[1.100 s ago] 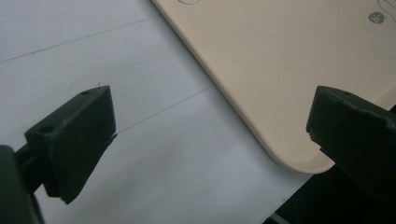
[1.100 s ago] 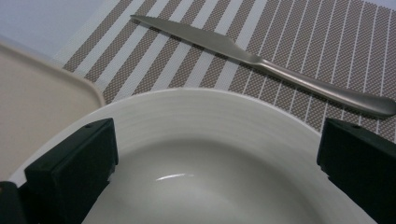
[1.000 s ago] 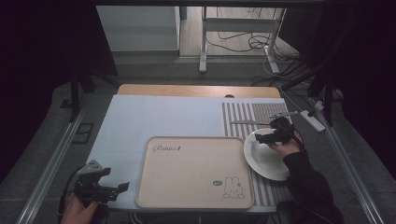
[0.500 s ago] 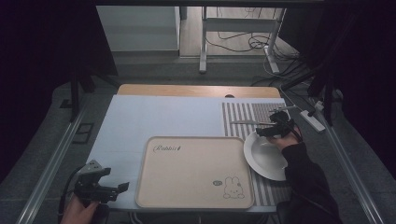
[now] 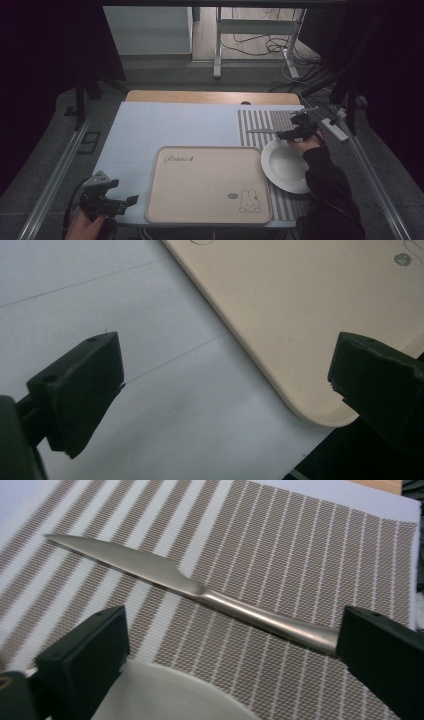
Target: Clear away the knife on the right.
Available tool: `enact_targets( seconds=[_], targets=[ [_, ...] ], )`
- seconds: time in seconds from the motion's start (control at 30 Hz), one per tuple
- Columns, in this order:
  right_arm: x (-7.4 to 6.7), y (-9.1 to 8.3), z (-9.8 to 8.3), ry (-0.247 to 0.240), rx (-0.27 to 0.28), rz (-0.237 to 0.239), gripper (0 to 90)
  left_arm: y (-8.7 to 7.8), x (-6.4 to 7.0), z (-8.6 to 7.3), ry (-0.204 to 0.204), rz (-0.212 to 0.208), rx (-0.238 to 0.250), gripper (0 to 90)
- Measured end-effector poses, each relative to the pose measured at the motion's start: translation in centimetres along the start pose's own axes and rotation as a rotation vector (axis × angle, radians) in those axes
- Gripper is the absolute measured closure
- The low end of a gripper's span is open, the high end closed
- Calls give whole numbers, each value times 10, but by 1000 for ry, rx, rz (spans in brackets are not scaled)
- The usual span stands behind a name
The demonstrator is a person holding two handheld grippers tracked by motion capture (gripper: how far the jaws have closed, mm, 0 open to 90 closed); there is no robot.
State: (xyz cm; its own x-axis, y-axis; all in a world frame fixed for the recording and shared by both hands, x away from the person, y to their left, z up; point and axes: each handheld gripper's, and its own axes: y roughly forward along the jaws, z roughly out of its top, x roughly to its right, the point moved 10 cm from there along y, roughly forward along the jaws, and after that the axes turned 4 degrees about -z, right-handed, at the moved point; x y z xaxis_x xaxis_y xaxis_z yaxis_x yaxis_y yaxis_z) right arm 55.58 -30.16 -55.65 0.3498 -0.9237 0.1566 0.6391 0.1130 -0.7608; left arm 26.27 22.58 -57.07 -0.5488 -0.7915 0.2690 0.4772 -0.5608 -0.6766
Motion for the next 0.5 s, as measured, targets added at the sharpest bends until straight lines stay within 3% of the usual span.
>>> enact_targets(
  seconds=[0.1, 0.3, 0.33, 0.37, 0.4, 0.43, 0.47, 0.5],
  targets=[
    [4, 2, 0, -8, -2, -10, 99, 0, 0, 0, 0, 0, 0, 26],
    [22, 6, 3, 2, -25, -20, 484, 0, 0, 0, 1, 1, -1, 26],
    [22, 6, 3, 2, -25, -20, 484, 0, 0, 0, 1, 1, -1, 26],
    [26, 7, 3, 22, -48, 8, 663, 0, 0, 0, 2, 1, -1, 26],
    [27, 8, 2, 27, -59, 21, 723, 0, 0, 0, 3, 1, -2, 27],
    [27, 8, 2, 27, -59, 21, 723, 0, 0, 0, 3, 1, -2, 27],
    [32, 12, 0, 20, -82, 23, 849, 0, 0, 0, 4, 2, -4, 27],
    [34, 14, -1, 11, -88, 14, 900, 0, 0, 0, 4, 2, -4, 27]
  ],
)
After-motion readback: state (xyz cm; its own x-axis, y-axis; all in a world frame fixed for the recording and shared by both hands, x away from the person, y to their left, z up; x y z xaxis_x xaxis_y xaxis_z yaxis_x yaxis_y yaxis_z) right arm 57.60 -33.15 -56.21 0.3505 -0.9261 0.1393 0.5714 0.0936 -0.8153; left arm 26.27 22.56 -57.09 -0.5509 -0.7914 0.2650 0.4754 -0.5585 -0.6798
